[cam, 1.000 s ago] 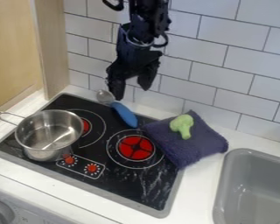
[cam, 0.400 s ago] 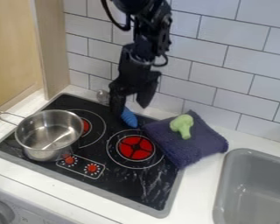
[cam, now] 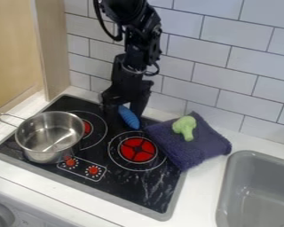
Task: Move spoon on the right.
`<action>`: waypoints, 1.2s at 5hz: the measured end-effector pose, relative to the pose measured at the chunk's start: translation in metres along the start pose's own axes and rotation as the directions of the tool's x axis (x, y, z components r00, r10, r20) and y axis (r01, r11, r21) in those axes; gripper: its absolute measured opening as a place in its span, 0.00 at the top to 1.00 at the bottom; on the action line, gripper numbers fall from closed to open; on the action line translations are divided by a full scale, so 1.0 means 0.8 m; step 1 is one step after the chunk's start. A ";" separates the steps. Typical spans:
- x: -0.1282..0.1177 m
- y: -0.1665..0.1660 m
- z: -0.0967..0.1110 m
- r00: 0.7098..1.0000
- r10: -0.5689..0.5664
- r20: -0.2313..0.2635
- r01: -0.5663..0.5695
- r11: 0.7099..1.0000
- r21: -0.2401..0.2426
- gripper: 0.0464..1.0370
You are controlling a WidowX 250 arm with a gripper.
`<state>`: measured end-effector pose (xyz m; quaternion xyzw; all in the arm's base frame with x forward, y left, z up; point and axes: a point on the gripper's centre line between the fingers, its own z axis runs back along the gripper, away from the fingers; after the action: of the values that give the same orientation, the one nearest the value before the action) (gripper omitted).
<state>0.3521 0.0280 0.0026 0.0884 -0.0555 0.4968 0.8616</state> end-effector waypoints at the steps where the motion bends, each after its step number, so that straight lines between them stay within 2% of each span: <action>1: -0.001 -0.001 0.000 1.000 -0.010 -0.005 0.010 1.000 -0.007 0.40; 2: 0.001 -0.006 0.000 0.999 -0.032 -0.009 0.032 0.999 -0.010 0.63; 4: 0.000 -0.005 0.000 0.999 -0.035 -0.013 0.035 0.999 -0.007 0.65; 5: 0.005 0.003 0.001 0.999 -0.033 0.008 0.033 0.999 0.040 0.65; 6: 0.008 0.003 0.001 1.000 -0.004 0.025 0.003 0.999 0.035 0.65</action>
<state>0.3533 0.0341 0.0047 0.1099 -0.0573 0.4950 0.8600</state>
